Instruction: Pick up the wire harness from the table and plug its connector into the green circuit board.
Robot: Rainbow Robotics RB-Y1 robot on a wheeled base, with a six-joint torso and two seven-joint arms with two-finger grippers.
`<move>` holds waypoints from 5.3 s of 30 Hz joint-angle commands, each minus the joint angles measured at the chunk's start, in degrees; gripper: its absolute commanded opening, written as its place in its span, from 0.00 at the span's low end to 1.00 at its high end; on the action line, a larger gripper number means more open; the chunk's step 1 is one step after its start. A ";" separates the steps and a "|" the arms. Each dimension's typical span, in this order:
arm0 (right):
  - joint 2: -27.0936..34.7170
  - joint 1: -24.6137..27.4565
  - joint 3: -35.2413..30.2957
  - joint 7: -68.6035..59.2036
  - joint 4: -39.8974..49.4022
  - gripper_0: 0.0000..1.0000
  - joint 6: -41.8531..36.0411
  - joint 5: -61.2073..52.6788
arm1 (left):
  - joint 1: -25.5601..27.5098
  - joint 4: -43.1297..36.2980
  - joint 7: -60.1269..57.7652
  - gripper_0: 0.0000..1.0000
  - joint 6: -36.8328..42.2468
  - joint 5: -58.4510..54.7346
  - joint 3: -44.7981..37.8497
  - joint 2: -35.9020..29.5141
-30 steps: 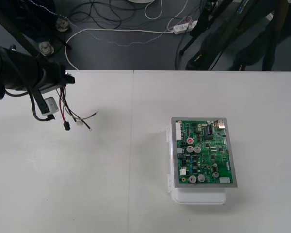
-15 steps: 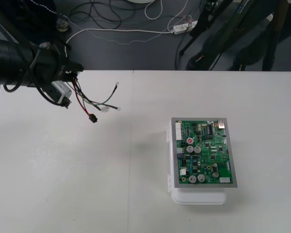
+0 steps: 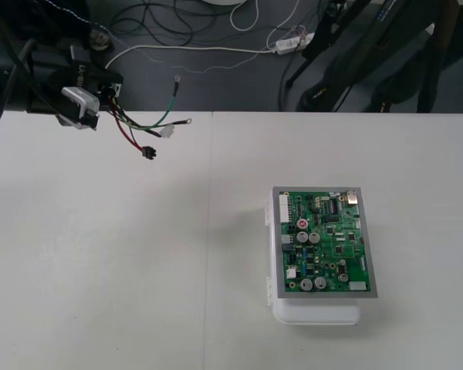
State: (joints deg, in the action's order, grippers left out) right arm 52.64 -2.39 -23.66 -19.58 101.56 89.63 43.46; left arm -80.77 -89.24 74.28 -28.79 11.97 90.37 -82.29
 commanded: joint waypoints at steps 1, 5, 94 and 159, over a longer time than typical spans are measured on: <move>0.70 -1.39 -0.86 -1.78 1.01 1.00 0.37 0.31 | 0.09 0.65 -15.13 0.00 -8.04 2.88 -4.33 -0.77; 1.06 -1.56 -0.95 -2.30 0.92 1.00 0.37 0.31 | 0.09 -0.06 -21.73 0.00 -11.38 5.87 -6.35 -1.56; 0.97 -18.53 7.57 -13.64 -3.74 1.00 0.37 -7.43 | 42.18 -20.01 -138.18 0.00 -61.21 47.35 -75.16 47.39; -1.93 -34.61 31.92 5.08 -12.09 1.00 0.37 -13.58 | 44.65 -12.54 -152.95 0.00 -61.21 37.77 -59.26 58.03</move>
State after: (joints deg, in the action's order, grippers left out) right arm 47.57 -38.11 7.72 -16.36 87.76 89.69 31.84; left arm -33.90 -101.57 -76.55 -88.37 51.07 30.30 -25.66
